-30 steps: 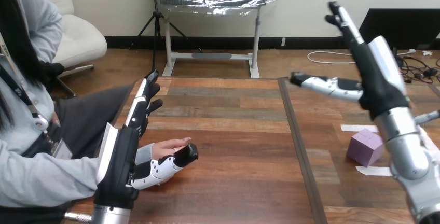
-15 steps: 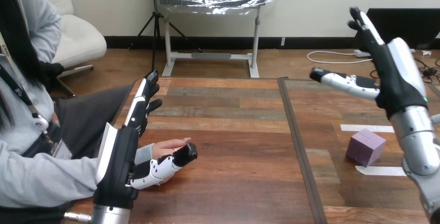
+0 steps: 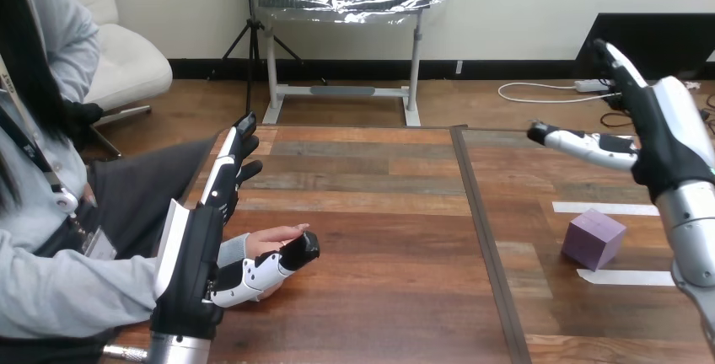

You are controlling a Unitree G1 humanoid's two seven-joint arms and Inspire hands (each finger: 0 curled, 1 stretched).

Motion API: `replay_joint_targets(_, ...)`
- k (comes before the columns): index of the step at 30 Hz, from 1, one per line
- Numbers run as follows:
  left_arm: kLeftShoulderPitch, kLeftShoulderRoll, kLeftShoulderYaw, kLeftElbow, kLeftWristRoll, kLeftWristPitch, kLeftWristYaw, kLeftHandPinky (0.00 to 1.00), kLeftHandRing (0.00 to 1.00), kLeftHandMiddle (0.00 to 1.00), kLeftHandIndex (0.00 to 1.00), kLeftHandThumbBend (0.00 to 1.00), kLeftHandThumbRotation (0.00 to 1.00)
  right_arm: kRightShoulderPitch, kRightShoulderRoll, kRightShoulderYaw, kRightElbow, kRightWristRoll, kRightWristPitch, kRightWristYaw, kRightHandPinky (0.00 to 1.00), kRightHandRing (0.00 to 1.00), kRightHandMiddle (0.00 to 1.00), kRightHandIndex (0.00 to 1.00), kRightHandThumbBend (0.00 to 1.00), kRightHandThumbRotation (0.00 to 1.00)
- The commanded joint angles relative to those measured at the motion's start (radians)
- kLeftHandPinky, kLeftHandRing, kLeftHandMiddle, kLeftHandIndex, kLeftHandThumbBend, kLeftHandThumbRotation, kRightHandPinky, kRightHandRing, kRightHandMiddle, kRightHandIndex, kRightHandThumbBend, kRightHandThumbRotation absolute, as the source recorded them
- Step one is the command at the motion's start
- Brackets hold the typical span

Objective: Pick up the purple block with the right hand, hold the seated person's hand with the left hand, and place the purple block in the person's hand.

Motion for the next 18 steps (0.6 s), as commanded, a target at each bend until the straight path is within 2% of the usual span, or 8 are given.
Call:
replay_joint_targets(1, -0.037, 0.003, 0.016, -0.033, 0.006, -0.016, 0.007, 0.86, 0.94, 0.97, 0.95, 1.00, 0.64, -0.106, -0.037, 0.011, 0.042, -0.008, 0.000, -0.028, 0.80, 0.93, 0.90, 0.93, 1.00, 0.52)
replay_joint_targets(9, -0.031, 0.004, 0.018, -0.044, 0.006, -0.012, 0.005, 0.85, 0.93, 0.96, 0.95, 1.00, 0.60, -0.116, -0.053, 0.020, 0.088, -0.018, 0.035, -0.023, 0.83, 0.93, 0.93, 0.93, 1.00, 0.53)
replay_joint_targets(12, -0.028, 0.003, 0.021, -0.050, 0.012, -0.009, 0.009, 0.85, 0.93, 0.96, 0.95, 1.00, 0.59, -0.118, -0.059, 0.027, 0.102, -0.030, 0.034, -0.035, 0.84, 0.93, 0.93, 0.93, 1.00, 0.54)
replay_joint_targets(15, -0.028, 0.003, 0.018, -0.047, -0.002, -0.009, -0.002, 0.86, 0.94, 0.96, 0.95, 1.00, 0.58, -0.121, -0.060, 0.025, 0.117, -0.023, 0.039, -0.021, 0.86, 0.94, 0.94, 0.93, 1.00, 0.53)
replay_joint_targets(18, -0.027, 0.003, 0.022, -0.052, 0.014, -0.011, 0.008, 0.86, 0.94, 0.96, 0.95, 1.00, 0.57, -0.121, -0.065, 0.027, 0.134, -0.021, 0.028, -0.022, 0.86, 0.94, 0.94, 0.93, 1.00, 0.52)
